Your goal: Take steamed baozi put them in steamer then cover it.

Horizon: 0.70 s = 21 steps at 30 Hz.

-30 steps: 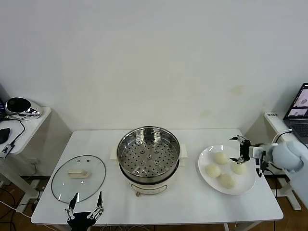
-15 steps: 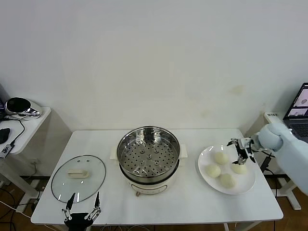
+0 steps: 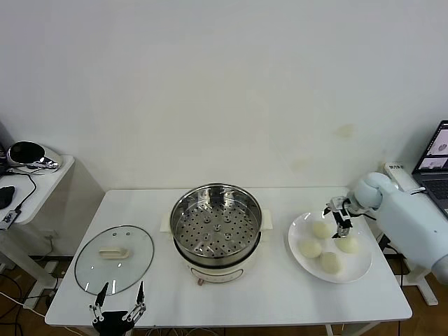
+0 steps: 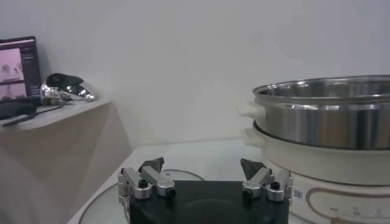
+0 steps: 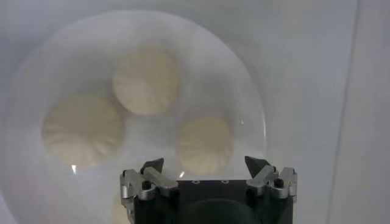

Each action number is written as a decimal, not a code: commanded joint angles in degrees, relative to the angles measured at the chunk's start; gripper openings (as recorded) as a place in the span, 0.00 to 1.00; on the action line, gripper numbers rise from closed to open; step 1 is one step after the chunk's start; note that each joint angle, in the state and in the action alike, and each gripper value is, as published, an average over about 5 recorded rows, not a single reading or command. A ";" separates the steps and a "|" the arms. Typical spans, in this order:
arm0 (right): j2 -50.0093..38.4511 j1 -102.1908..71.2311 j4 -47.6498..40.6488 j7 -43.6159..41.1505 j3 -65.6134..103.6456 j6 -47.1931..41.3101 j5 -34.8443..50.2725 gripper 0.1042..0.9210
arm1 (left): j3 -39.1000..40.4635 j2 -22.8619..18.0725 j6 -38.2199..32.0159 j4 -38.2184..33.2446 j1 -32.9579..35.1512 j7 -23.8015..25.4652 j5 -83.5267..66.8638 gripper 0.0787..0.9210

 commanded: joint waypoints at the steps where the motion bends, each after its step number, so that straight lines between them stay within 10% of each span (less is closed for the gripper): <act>1: 3.38 1.60 -5.16 -0.57 -1.73 0.42 -0.67 0.88 | -0.08 0.02 -0.04 0.12 0.00 0.01 0.09 0.88; 21: 6.07 1.65 -8.53 -0.55 -1.53 -2.11 -0.12 0.75 | -0.02 -0.07 -0.36 0.51 -0.03 0.04 0.49 0.88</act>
